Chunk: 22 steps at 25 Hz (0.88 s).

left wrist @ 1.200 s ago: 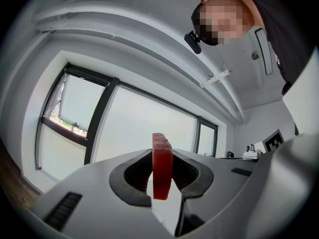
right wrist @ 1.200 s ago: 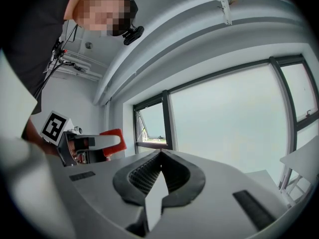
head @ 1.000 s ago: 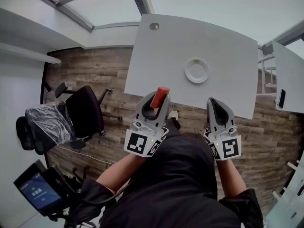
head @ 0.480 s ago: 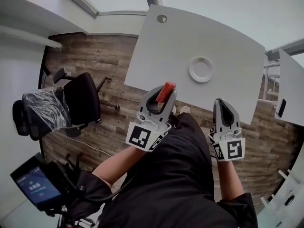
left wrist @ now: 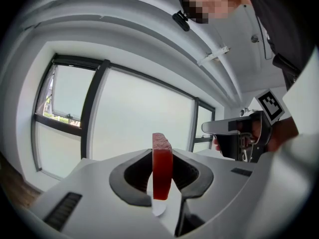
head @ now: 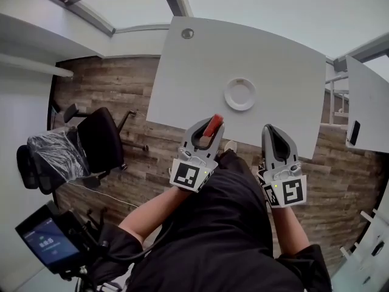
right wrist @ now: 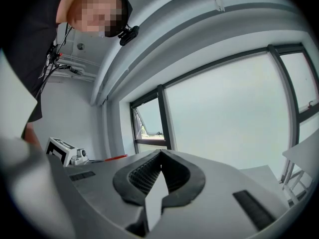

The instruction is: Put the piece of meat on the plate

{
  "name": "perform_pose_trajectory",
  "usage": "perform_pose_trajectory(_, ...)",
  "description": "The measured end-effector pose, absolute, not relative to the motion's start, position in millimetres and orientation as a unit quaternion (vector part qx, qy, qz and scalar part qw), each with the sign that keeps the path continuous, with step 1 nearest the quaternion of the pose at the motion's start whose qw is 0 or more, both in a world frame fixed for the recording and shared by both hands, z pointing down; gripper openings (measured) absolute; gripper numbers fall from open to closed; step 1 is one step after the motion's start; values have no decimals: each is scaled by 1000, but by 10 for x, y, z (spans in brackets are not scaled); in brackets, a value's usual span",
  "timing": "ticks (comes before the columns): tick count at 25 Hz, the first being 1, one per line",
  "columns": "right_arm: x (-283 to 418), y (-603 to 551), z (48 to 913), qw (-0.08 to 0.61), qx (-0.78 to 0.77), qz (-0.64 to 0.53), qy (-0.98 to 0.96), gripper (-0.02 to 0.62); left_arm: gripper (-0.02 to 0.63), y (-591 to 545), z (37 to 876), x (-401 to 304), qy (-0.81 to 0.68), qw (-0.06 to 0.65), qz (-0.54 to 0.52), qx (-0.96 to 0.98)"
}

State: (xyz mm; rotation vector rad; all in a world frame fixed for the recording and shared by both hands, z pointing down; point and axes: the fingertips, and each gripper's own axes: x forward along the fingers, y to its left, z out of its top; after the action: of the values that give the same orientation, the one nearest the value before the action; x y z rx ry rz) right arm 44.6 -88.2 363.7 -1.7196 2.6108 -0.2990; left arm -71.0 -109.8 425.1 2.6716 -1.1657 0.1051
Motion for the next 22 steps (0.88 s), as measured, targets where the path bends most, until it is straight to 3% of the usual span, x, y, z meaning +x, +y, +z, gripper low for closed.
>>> perform_pose_trajectory(6,818,-931,3853,2,-539,-103,836,5,91,-1244,4621,-119,-370,114,61,920)
perform_pose_trajectory(15,1004,-990,3521,37,-555,-83,827,5,91,-1448,4885,-20,-386,144,73,908)
perform_pose_trajectory(22,1020,-1078,3416,17,-568,-47,822,5,91,-1512,5043,88,-382,135,90,910)
